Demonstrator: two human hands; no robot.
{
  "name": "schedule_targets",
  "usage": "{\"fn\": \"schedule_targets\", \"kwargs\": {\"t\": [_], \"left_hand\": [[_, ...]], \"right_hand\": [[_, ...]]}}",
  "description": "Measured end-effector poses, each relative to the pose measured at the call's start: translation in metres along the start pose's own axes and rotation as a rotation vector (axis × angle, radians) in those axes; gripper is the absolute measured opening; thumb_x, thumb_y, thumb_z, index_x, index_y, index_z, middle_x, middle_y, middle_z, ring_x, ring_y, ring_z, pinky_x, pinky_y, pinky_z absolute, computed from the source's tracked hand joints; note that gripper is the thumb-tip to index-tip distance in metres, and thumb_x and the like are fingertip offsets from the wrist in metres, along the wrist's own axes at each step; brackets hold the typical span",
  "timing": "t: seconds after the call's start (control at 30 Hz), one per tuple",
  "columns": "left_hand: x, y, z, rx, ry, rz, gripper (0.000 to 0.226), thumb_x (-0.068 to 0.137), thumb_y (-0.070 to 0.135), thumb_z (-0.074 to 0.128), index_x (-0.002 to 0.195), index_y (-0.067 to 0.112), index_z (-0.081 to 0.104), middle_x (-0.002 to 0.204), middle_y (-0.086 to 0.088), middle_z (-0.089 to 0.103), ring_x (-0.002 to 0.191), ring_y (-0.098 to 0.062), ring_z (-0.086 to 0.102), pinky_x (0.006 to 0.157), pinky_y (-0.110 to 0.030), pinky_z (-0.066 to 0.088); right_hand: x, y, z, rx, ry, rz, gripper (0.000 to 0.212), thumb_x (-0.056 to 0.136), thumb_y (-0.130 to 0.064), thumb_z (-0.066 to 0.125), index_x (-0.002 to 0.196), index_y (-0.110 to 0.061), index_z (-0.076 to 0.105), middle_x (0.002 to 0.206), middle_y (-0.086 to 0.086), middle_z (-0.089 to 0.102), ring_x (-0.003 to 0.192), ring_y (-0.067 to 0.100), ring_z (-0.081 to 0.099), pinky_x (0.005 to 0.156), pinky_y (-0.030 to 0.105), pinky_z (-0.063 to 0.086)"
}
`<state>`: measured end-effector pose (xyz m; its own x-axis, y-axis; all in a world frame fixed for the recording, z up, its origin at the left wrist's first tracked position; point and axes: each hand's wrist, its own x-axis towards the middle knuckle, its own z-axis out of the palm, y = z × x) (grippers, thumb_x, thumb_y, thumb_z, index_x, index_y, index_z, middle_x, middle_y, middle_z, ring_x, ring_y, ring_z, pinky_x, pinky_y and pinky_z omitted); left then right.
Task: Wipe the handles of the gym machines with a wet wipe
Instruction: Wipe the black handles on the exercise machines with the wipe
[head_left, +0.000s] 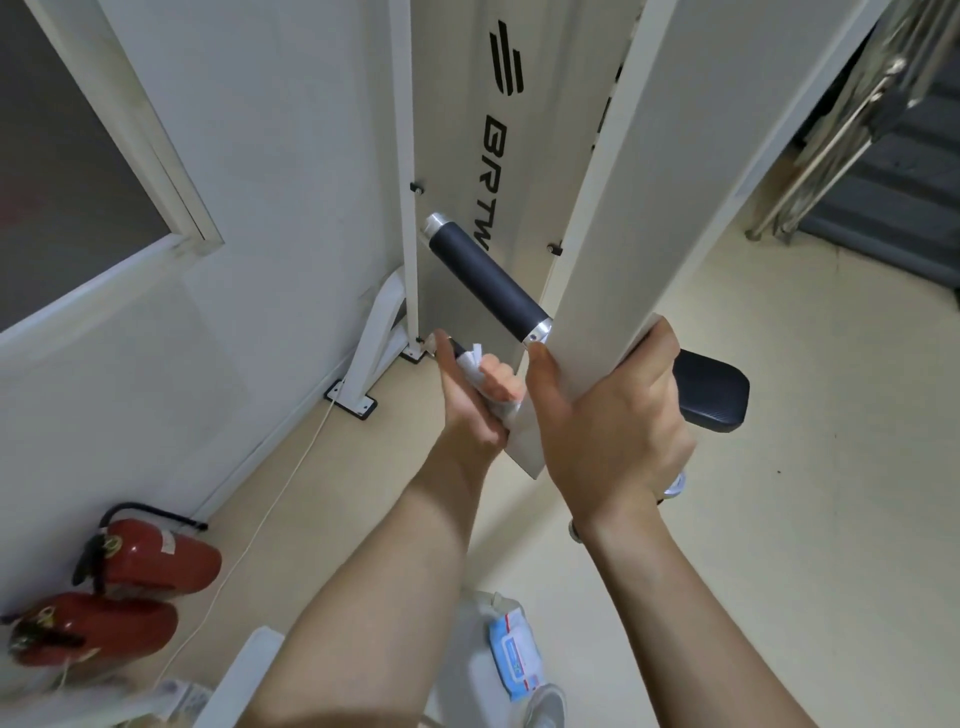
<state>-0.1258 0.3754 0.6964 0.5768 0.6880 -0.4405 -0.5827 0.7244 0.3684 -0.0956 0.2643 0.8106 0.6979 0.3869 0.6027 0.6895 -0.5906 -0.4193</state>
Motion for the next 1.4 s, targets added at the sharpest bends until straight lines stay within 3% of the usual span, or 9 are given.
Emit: {"fn": "schedule_targets", "kwargs": {"t": [0.2,0.27,0.3,0.33,0.37,0.43,0.73,1.03,1.4], "left_hand": [[0.012,0.034,0.024,0.021,0.234,-0.062,0.061,0.073,0.073,0.070,0.110,0.026,0.060,0.060,-0.002,0.035,0.047,-0.013,0.037,0.057,-0.022,0.056],[0.012,0.048,0.023,0.003,0.213,-0.021,0.079,0.080,0.075,0.061,0.141,0.025,0.055,0.048,0.005,0.029,0.041,-0.008,0.029,0.092,-0.034,0.044],[0.012,0.051,0.019,-0.014,0.160,0.005,0.078,0.078,0.080,0.057,0.127,0.019,0.066,0.044,0.007,0.028,0.038,-0.008,0.028,0.099,-0.035,0.023],[0.010,0.050,0.015,-0.052,0.090,0.013,0.072,0.076,0.085,0.054,0.087,0.015,0.068,0.043,0.008,0.027,0.036,-0.008,0.026,0.049,-0.023,-0.002],[0.010,0.044,0.010,-0.092,0.050,0.037,0.069,0.074,0.088,0.051,0.062,0.020,0.049,0.043,0.009,0.024,0.036,-0.009,0.023,0.046,-0.013,0.037],[0.008,0.025,0.002,-0.118,-0.019,0.056,0.068,0.076,0.087,0.049,0.052,0.025,0.032,0.048,0.009,0.016,0.040,-0.010,0.014,0.043,-0.020,0.015],[0.030,0.011,0.006,0.265,0.282,-0.148,0.046,0.095,0.019,0.058,0.062,0.022,0.026,0.046,0.007,0.027,0.032,-0.010,0.030,0.039,-0.013,0.031],[0.021,0.010,-0.022,0.050,0.090,0.061,0.033,0.080,0.020,0.072,0.071,0.024,0.041,0.070,0.004,0.036,0.063,-0.011,0.041,0.065,-0.025,0.040],[0.016,0.040,-0.001,0.068,0.115,0.054,0.041,0.083,0.011,0.055,0.053,0.023,0.029,0.046,0.009,0.033,0.042,-0.008,0.030,0.047,-0.017,0.036]], "right_hand": [[-0.001,-0.002,-0.002,0.033,-0.029,-0.011,0.079,0.075,-0.070,0.061,0.123,-0.011,0.039,0.098,0.004,0.065,0.086,0.030,0.067,0.055,0.032,0.043],[0.000,-0.007,0.002,0.031,-0.038,-0.018,0.079,0.075,-0.068,0.061,0.124,-0.009,0.041,0.097,0.004,0.065,0.084,0.028,0.067,0.054,0.031,0.043],[0.001,-0.009,0.003,0.025,-0.041,-0.016,0.080,0.075,-0.068,0.061,0.124,-0.007,0.044,0.096,0.004,0.064,0.083,0.028,0.067,0.053,0.030,0.043],[0.001,-0.011,0.004,0.014,-0.040,-0.015,0.080,0.075,-0.068,0.060,0.124,-0.005,0.047,0.096,0.004,0.065,0.082,0.027,0.068,0.053,0.030,0.044],[0.001,-0.011,0.004,0.004,-0.035,-0.017,0.081,0.075,-0.068,0.060,0.123,-0.004,0.048,0.094,0.004,0.064,0.081,0.027,0.068,0.053,0.029,0.044],[0.001,-0.008,0.002,0.001,-0.020,-0.030,0.080,0.075,-0.069,0.057,0.122,-0.006,0.045,0.093,0.004,0.064,0.081,0.026,0.068,0.053,0.030,0.045],[0.001,0.007,-0.007,0.039,-0.043,-0.044,0.081,0.075,-0.070,0.050,0.125,-0.007,0.042,0.096,0.005,0.064,0.084,0.031,0.068,0.053,0.031,0.043],[-0.004,-0.010,-0.004,0.042,-0.065,-0.022,0.082,0.074,-0.071,0.046,0.123,-0.005,0.045,0.098,0.005,0.063,0.085,0.027,0.067,0.057,0.030,0.046],[-0.002,-0.001,-0.007,0.001,-0.099,-0.037,0.081,0.075,-0.066,0.054,0.126,-0.004,0.047,0.099,0.005,0.063,0.086,0.027,0.067,0.056,0.030,0.044]]}}
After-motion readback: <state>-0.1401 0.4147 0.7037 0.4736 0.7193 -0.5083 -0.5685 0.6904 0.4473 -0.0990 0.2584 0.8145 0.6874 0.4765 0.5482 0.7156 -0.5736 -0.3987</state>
